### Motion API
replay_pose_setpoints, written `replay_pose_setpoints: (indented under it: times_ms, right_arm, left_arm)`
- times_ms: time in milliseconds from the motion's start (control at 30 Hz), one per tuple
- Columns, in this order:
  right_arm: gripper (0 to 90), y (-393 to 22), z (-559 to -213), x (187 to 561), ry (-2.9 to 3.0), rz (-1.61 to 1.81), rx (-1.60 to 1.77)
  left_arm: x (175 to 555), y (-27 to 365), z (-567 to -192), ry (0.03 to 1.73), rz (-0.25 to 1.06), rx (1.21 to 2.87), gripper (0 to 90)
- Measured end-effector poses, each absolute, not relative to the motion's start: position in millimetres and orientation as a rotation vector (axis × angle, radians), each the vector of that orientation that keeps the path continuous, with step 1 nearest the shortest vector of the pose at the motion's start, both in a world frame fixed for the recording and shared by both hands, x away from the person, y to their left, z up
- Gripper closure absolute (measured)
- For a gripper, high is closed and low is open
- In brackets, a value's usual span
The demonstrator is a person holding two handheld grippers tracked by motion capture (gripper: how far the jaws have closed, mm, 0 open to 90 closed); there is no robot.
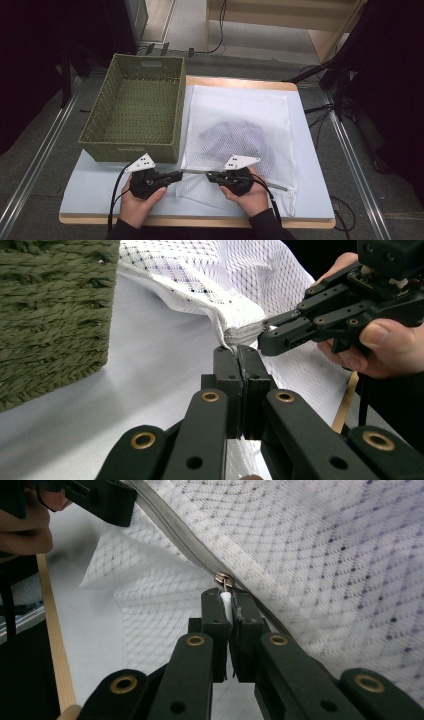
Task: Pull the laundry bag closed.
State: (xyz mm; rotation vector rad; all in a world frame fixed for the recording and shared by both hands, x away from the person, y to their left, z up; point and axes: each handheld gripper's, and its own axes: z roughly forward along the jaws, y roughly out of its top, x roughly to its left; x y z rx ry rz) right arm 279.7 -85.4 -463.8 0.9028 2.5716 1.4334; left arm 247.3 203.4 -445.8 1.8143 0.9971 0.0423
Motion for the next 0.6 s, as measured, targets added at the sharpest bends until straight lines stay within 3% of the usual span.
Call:
replay_pose_setpoints:
  times_ms: [600]
  right_arm:
    - [87.6, -117.5, -467.8, 279.1, 2.530, 1.403, 0.967]
  left_arm:
    - [245.4, 204.9, -446.8, 0.996, 0.068, 1.837, 90.0]
